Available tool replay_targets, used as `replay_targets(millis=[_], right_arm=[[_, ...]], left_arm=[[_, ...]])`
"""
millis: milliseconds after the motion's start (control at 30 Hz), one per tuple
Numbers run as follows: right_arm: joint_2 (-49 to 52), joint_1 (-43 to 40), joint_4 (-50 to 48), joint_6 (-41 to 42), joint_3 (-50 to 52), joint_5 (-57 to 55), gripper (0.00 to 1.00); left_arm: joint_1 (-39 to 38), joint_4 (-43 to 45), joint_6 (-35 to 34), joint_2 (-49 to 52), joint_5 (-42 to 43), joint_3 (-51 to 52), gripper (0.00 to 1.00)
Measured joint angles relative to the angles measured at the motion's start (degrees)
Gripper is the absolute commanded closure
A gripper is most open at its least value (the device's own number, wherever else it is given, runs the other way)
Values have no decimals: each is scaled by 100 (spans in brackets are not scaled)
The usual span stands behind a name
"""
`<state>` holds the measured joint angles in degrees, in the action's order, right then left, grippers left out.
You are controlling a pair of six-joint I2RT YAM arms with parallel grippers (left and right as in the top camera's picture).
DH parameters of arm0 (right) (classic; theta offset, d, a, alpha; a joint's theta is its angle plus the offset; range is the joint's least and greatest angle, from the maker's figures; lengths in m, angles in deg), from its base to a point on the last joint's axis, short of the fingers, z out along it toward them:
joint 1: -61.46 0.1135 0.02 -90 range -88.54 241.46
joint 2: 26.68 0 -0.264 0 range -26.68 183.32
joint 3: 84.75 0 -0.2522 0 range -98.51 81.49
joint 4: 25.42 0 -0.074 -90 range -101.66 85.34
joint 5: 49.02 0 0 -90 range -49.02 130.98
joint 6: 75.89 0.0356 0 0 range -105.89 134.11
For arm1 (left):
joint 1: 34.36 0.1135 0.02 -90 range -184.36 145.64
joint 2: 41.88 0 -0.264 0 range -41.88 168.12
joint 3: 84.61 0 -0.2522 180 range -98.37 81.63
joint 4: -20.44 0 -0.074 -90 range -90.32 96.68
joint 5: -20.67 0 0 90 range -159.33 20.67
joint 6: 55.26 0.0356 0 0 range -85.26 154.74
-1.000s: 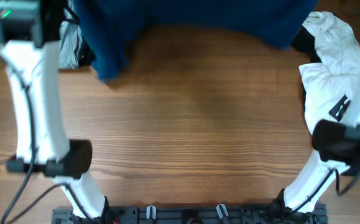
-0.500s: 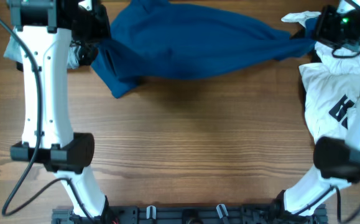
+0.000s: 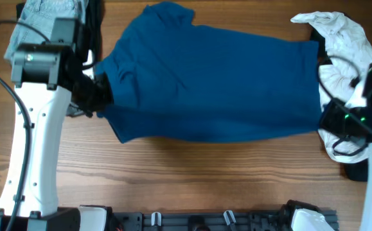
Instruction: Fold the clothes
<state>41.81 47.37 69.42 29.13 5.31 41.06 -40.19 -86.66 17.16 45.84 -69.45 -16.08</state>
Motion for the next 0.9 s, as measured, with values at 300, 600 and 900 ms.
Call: replay_targets(millis=[300,600,900], right_arm=[[151,-57,-1180,693,1753,328,96],[1353,-623,-2544,787,1766,402,96],[1740,-638,-3552,669,1770,487,96]], left_arm=[[0,1419,-363,-24,0,1755,96],[0,3869,-463,-20,-52,1827,96],[0,4579,-463,887,-74,1827,96]])
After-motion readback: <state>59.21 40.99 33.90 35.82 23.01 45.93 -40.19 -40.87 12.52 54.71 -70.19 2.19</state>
